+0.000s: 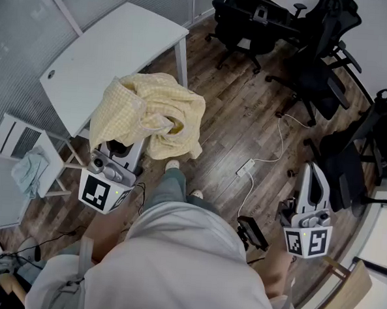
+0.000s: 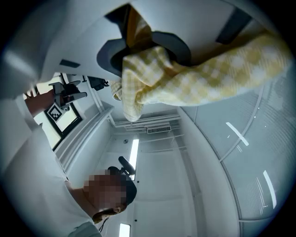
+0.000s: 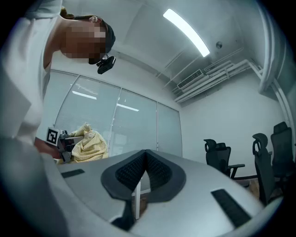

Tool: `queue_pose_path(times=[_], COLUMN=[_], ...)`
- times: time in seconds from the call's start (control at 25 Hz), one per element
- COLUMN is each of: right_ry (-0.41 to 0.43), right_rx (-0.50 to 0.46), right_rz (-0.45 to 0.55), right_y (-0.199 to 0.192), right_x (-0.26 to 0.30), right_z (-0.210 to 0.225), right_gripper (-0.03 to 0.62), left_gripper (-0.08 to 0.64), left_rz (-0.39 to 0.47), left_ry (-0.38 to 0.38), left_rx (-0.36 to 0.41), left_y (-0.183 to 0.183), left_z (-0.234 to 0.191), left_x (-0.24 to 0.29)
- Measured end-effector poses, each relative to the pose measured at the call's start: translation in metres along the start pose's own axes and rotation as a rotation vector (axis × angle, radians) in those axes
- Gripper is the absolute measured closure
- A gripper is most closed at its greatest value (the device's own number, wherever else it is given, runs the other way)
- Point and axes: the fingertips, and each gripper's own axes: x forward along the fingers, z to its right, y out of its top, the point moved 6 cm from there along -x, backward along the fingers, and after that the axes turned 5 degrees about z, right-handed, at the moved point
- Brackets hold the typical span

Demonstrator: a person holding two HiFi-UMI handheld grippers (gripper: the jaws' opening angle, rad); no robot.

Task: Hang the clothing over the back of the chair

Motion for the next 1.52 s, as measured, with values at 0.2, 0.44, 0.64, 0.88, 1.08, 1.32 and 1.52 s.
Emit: queue_pose_path(times=[0.2, 0.44, 0.64, 0.88, 1.08, 1.32, 1.52], right_ry=[-0.003, -0.013, -0.008, 0.01, 0.031, 0.034, 0.051], right_rx=[0.005, 0.014, 0.086, 0.09, 0.093, 0.104, 0.107], right_rz=[-0.002, 0.01, 0.05, 0.066, 0.061, 0.055, 0.051], right_y=[0.001, -0.001, -0.004, -0.002, -0.007, -0.005, -0.01], right_x=[-0.003, -0.009, -0.01, -0.013, -0.017, -0.001, 0.012], right_z=[0.0, 0.003, 0.005, 0.006, 0.01, 0.021, 0.022], right_gripper=[0.572, 0.572, 0.572, 0.572, 0.572, 0.572, 0.572], left_gripper=[0.479, 0.479, 0.479, 0.479, 0.479, 0.479, 0.479], left_rz=[-0.014, -0.021, -0.023, -0.024, -0.007, -0.026, -0.033], left_ry=[0.009, 0.016, 0.018, 0.01, 0.018, 0.042, 0.043], left_rx=[-0.006, 0.002, 0.016, 0.037, 0.067, 0.048, 0.036], left_y=[0.0, 0.001, 0.001, 0.01, 0.016, 0.014, 0.004], left_z=[0.001, 0.002, 0.002, 0.004, 0.006, -0.002, -0.008], left_x=[0.0, 0.0, 0.001, 0.003, 0.005, 0.019, 0.026])
